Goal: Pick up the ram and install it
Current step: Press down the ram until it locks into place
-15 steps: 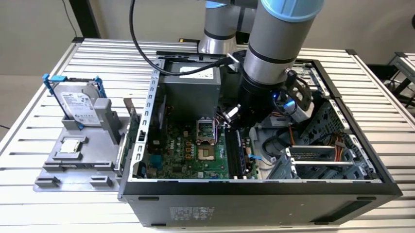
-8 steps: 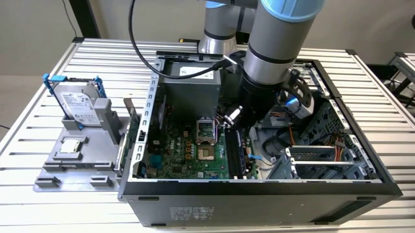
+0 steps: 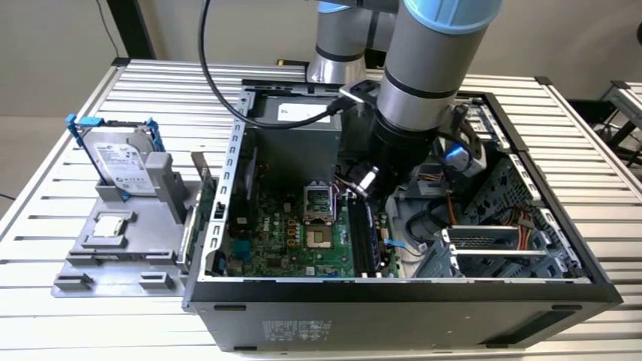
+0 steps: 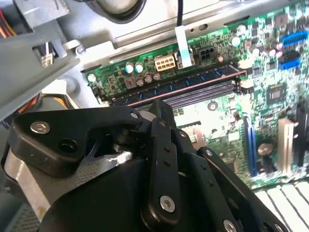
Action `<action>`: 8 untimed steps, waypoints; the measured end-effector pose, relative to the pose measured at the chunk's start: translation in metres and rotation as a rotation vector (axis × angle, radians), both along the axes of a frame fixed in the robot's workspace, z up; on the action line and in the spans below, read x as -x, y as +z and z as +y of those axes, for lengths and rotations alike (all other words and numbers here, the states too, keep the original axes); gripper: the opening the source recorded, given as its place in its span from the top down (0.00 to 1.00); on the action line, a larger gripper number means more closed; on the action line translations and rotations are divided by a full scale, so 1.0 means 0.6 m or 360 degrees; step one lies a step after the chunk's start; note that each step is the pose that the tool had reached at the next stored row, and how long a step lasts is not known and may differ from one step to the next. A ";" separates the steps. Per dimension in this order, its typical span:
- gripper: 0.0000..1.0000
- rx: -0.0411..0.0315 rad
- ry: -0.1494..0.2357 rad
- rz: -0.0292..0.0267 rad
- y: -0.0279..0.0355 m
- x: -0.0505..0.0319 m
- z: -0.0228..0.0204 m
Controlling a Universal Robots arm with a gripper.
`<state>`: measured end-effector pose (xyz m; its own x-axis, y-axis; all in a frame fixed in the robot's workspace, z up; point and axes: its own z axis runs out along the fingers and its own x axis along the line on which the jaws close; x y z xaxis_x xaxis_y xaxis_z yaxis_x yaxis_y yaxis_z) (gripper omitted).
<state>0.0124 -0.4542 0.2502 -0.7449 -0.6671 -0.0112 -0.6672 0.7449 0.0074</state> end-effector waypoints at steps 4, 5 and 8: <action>1.00 0.0000 0.0117 -0.00008 0.000 0.000 0.0000; 1.00 0.0000 0.0146 -0.00011 0.000 0.000 0.0000; 1.00 0.0000 0.0233 -0.00019 0.000 0.000 0.0000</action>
